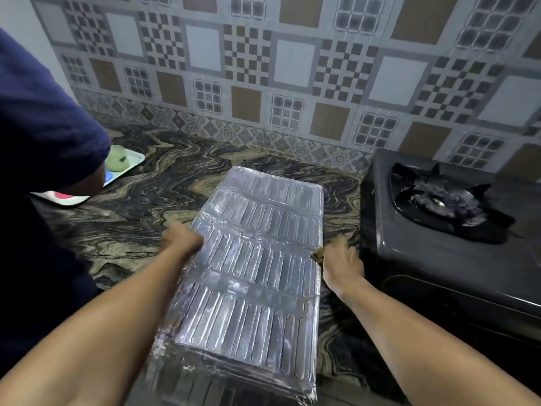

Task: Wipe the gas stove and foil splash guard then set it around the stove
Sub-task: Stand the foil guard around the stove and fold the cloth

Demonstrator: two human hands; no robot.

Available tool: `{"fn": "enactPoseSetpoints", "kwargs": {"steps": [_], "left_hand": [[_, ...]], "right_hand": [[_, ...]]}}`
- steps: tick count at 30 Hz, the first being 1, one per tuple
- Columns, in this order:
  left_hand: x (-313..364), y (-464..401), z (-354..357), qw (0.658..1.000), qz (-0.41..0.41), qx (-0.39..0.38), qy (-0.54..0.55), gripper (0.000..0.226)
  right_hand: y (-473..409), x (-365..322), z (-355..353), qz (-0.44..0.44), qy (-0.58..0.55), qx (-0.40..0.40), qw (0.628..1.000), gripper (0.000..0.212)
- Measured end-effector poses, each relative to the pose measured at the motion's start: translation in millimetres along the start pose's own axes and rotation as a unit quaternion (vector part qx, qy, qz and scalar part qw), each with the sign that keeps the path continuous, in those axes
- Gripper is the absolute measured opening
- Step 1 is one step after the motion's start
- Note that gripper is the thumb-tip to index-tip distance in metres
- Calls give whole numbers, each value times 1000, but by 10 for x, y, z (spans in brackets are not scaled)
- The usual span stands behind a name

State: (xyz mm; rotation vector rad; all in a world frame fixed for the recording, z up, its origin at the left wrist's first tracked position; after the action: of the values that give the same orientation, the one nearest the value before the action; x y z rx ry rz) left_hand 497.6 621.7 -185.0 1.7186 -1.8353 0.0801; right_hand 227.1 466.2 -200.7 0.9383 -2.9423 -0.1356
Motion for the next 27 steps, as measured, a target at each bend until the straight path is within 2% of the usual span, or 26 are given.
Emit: {"fn": "enactPoseSetpoints", "kwargs": {"steps": [3,6,9,13,17,19,21,23,27], "left_hand": [[207,104,-357,999,37,-9,-4,24],[400,226,-636,996,84,-18,10,27],[570,450,-866,989,145,-19,11,23],[752,769,-1137,980,197,-10,13,33],[897,1012,-1256,971,236,-2,22,21],[952,1126,-1295,969,246,-2,36,19],[1002,1235,-1341,966,253,10,42,26],[1040,1324,-1386,963,262,19,51,32],[1046,1456,-1492,955,292,-4,50,19]], "right_hand": [[26,-47,-87,-20,16,-36,999,39],[1,-84,-277,-38,-5,-120,992,45],[-72,-147,-601,-73,3,-140,987,34],[-264,-351,-1209,-131,-25,6,991,35],[-439,-629,-1857,-241,-87,154,954,65],[-463,-765,-2124,-294,-81,158,939,80],[-484,-876,-2312,-331,-44,131,934,82],[-491,-940,-2442,-345,-17,120,931,71],[-507,-948,-2605,-365,-11,155,918,20]]}}
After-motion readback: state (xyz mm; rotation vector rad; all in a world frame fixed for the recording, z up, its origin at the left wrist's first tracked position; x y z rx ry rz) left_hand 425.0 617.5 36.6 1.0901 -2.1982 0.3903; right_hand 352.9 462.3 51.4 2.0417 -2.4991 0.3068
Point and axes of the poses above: each hand's wrist, its own y-axis away from the middle knuckle, its own z-axis out of the palm, x = y × z, the point moved 1 cm from there along -y, towards the middle knuckle, and after that the axes turned 10 degrees about -z, right-handed, at the moved point
